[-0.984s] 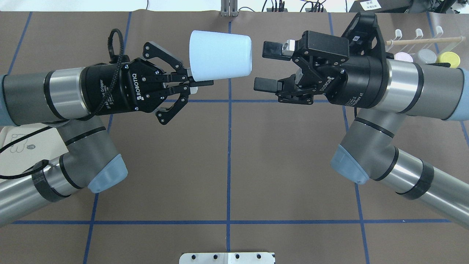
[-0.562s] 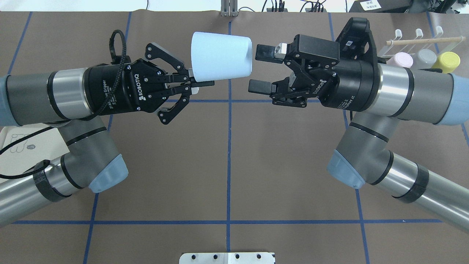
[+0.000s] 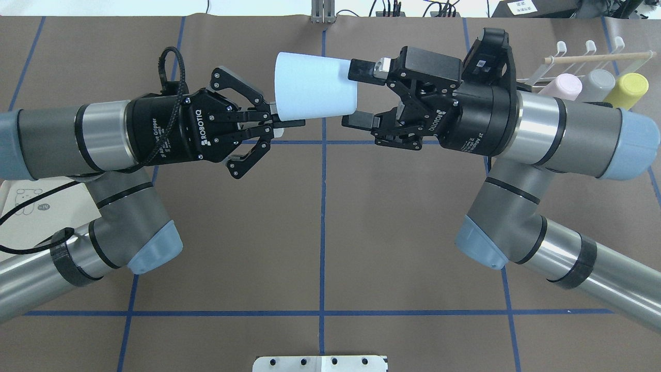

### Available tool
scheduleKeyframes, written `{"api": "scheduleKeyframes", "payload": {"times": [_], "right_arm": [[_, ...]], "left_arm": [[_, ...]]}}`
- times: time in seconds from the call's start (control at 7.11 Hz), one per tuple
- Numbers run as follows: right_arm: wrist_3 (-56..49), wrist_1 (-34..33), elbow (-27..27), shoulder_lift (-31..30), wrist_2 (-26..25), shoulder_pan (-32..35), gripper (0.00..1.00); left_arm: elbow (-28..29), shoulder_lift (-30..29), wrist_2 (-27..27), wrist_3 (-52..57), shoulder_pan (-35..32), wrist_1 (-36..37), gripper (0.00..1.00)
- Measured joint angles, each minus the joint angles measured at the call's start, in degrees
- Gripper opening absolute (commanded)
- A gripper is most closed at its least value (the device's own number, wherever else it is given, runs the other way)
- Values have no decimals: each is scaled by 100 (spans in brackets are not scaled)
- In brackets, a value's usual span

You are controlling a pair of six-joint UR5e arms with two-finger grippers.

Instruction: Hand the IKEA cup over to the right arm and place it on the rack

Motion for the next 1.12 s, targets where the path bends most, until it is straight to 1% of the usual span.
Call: {"api": "scheduleKeyframes", "payload": {"times": [0.42,0.84,1.12], "right_arm": [[0,-14,-74,51,-58,-11,95],[29,-20,-40,57,-60,-19,90],[14,-25,-62,55,-60,-29,90]], "left_arm": [[0,0,5,36,19,7,0],[9,51,2,191,29,2,0],[1,70,-1,289,36,1,0]]}}
